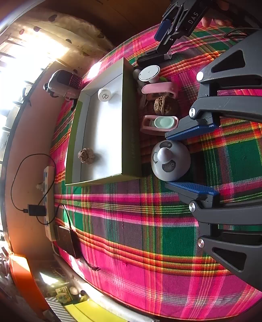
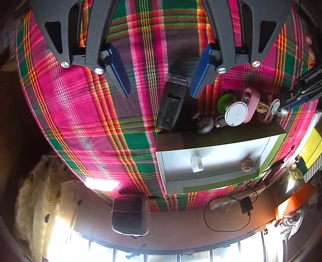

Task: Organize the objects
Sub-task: 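Grasp and lift the black rectangular device with the right gripper while the left holds the figure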

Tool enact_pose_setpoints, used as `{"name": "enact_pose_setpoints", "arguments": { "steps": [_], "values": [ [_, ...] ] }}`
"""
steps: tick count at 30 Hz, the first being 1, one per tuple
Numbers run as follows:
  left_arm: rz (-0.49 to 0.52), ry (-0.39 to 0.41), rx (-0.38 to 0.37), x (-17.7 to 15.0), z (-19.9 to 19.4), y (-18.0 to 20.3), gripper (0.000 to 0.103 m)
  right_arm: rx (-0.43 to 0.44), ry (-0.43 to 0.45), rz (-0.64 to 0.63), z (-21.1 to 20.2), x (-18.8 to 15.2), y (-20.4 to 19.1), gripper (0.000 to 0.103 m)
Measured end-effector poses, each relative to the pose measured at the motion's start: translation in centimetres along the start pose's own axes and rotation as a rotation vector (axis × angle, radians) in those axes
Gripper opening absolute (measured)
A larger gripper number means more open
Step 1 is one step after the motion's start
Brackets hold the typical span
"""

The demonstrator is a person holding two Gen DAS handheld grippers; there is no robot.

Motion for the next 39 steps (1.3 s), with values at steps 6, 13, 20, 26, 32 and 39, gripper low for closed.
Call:
{"name": "enact_pose_setpoints", "arguments": {
  "steps": [6,13,20,26,32,39],
  "values": [
    [0.002,0.001,0.004,0.0,0.0,0.0,0.040,0.029,-0.021,-0.036,1.3,-0.2,-1.3,0.063],
    [0.004,0.007,0.006,0.0,0.0,0.1,0.040,0.003,-0.035,-0.001,2.5,-0.8,0.6,0.063],
    [-0.008,0.009,0.010,0.2,0.0,0.1,0.040,0.001,-0.018,-0.001,2.7,-0.5,1.5,0.063],
    [-0.062,0.007,-0.002,0.7,0.1,-0.3,0.040,0.003,0.003,-0.006,2.8,-0.3,1.7,0.063],
    [-0.068,0.011,0.005,0.7,0.2,-0.2,0.039,0.010,0.014,-0.015,2.8,-0.2,1.8,0.063],
    [-0.086,0.013,0.014,0.7,0.2,-0.4,0.036,0.007,0.020,-0.010,2.6,-0.3,2.2,0.052]
  ]
}}
Point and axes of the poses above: each gripper's, at about its wrist camera, not at the fingertips, and z roughly the way its jaws point, y to its right, x to its top, the point moved 10 cm from there along z, roughly the way its jaws point, and after that the axes turned 10 degrees about -z, right-handed, at the moved point
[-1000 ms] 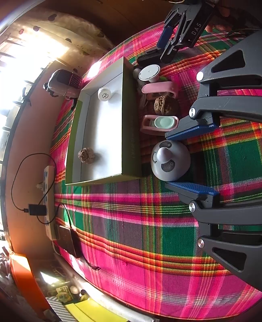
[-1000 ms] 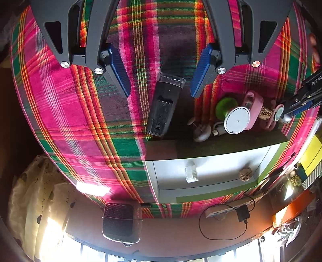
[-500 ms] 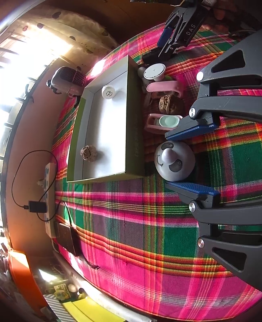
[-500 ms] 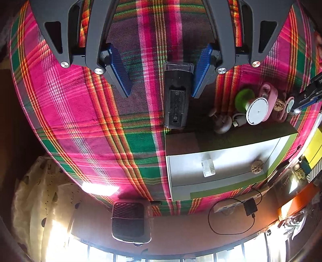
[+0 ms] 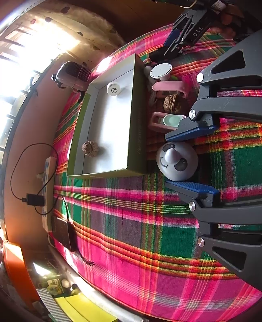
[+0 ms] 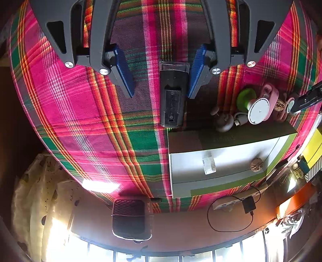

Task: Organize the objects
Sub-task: 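Grasp and lift the black rectangular device with the right gripper while the left holds the figure, then carry the grey figure with the left gripper while the right carries the black device over the tray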

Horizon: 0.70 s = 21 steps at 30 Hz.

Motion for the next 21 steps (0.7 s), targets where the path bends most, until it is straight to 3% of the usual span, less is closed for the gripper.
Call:
{"name": "enact_pose_setpoints", "arguments": {
  "steps": [5,9,21],
  "values": [
    [-0.022,0.000,-0.013,-0.02,-0.20,-0.24,0.034,-0.006,0.006,0.012,-0.17,0.05,0.33,0.036],
    [-0.038,0.003,-0.022,0.02,-0.32,-0.31,0.031,-0.007,0.008,0.011,-0.22,0.03,0.33,0.029],
    [-0.039,0.020,-0.022,0.27,-0.68,-0.34,0.027,-0.003,0.010,0.008,-0.31,-0.08,0.29,0.029]
  ]
}}
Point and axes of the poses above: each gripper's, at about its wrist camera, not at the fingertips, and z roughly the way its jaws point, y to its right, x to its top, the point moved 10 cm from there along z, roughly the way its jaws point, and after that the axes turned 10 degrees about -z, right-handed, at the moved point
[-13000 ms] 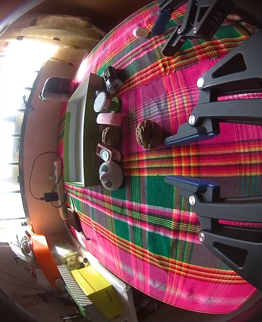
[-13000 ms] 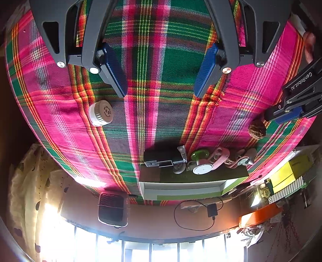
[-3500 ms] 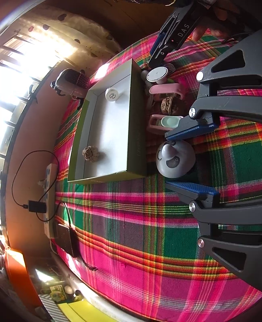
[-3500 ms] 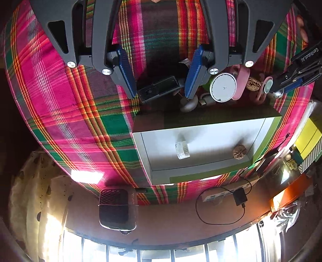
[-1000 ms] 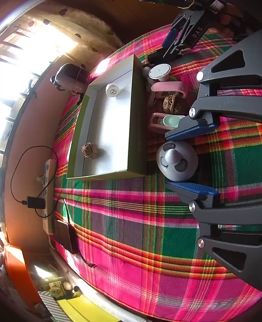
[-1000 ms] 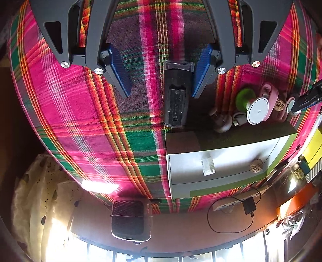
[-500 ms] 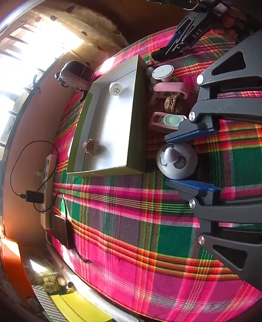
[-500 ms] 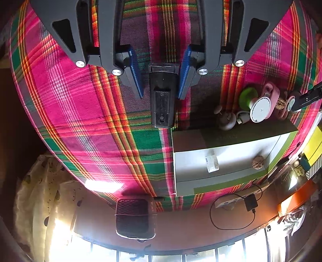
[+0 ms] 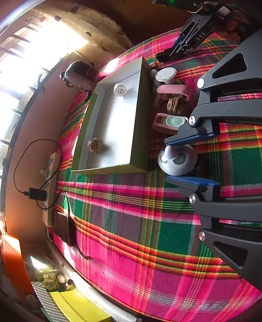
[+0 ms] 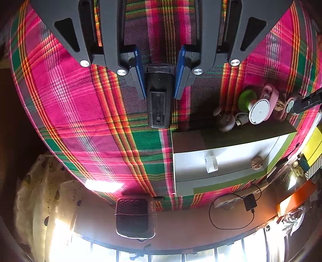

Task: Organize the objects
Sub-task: 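Carry the grey figure with the left gripper while the right carries the black device over the tray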

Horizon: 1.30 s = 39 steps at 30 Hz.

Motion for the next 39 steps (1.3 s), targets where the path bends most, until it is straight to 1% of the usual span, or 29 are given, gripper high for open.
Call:
{"name": "enact_pose_setpoints", "arguments": {
  "steps": [11,20,26,30,39],
  "values": [
    [0.009,0.000,0.004,0.1,-0.3,-0.2,0.027,0.008,0.002,-0.005,-0.1,0.0,-0.3,0.029],
    [0.032,0.026,-0.013,1.2,-1.6,1.0,0.027,0.022,0.043,-0.001,-1.7,1.2,0.3,0.029],
    [0.053,0.049,-0.026,2.5,-2.2,2.2,0.027,0.058,0.085,-0.022,-3.2,3.4,-0.3,0.029],
    [0.062,0.050,-0.034,3.5,-1.9,3.0,0.027,0.100,0.102,-0.043,-3.3,5.3,-1.4,0.029],
    [0.082,0.048,-0.037,5.6,-0.4,4.1,0.027,0.167,0.113,-0.125,-2.1,9.8,-4.3,0.029]
  ]
}}
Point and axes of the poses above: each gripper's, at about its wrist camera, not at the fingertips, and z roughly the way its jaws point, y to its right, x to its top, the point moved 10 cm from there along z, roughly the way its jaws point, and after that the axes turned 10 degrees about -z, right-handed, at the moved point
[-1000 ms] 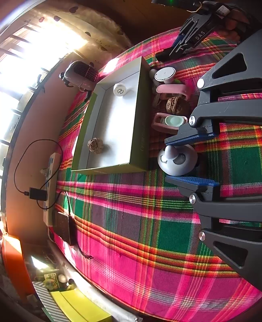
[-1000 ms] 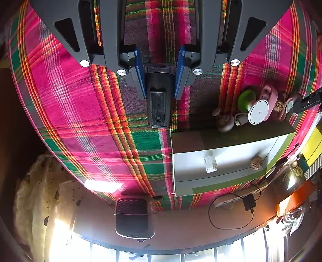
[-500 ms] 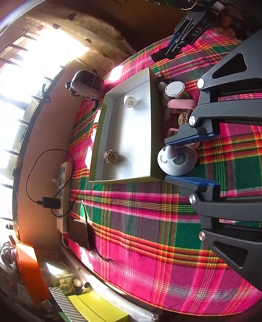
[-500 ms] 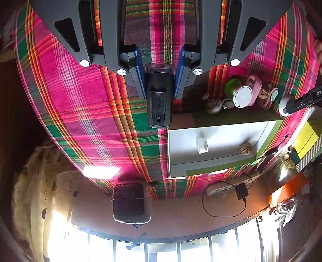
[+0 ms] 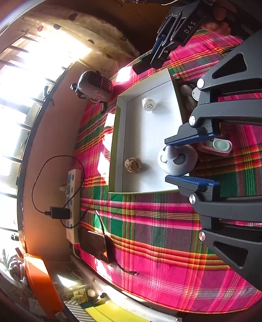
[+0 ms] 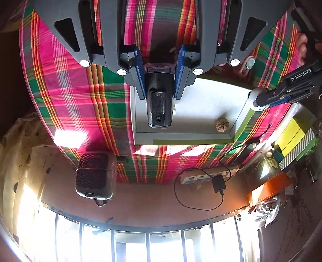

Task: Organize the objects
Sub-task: 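Carry the grey figure with the left gripper while the right carries the black device over the tray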

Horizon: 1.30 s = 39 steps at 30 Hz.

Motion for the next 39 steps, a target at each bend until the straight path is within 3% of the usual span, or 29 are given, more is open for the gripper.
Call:
{"name": "enact_pose_setpoints", "arguments": {
  "steps": [15,39],
  "values": [
    [0.013,-0.053,0.020,1.8,4.7,0.1,0.027,0.140,-0.086,-0.051,7.4,3.3,-4.0,0.029],
    [0.041,-0.077,0.031,2.4,7.6,0.5,0.027,0.084,-0.168,-0.078,12.4,3.4,-3.9,0.029]
  ]
}}
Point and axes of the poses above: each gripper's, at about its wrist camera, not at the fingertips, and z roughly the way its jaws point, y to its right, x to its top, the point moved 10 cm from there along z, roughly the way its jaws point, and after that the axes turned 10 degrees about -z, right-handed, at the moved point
